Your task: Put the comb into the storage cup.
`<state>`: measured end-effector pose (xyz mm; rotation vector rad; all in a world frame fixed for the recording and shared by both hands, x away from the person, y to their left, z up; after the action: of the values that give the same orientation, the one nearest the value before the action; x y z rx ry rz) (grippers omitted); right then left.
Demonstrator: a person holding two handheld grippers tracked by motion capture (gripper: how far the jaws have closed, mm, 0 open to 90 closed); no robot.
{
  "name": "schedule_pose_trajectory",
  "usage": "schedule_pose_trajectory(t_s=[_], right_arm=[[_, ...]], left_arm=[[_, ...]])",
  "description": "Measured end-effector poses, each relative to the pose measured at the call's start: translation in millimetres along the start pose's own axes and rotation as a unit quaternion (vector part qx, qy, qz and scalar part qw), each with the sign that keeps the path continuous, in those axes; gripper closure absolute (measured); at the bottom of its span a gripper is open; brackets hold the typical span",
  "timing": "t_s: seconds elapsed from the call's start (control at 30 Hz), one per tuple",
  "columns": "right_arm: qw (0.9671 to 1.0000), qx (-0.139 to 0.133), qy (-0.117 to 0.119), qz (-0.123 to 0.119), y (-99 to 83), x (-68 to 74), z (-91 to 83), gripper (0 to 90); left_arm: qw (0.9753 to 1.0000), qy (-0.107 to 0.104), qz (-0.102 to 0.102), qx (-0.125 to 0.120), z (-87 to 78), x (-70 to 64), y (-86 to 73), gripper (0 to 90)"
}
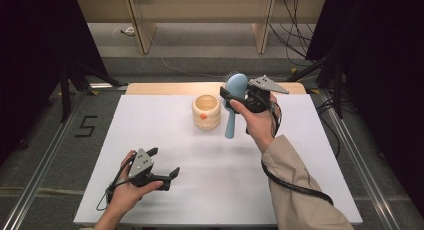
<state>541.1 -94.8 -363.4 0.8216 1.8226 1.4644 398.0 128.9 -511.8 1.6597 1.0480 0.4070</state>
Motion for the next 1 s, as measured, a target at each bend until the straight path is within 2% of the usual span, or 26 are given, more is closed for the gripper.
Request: schedule_pose_trajectory(t_s=[1.0], right_arm=[[1.0, -0.002, -0.004, 0.002, 0.1, -1.6, 1.0, 20.6]], left_arm=[[1.0, -0.002, -0.002, 0.003, 1.1, -0.5, -1.1, 0.0]])
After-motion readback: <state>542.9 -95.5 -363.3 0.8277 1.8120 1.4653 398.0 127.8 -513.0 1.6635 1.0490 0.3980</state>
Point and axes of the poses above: each handheld gripper's, and its own axes: z roughly forward along the jaws, y roughly out of its top, x roughly to its left, the point moved 9 cm from there along z, roughly forward along the jaws, and after that the axes turned 15 degrees about -z, right-handed, at the moved point
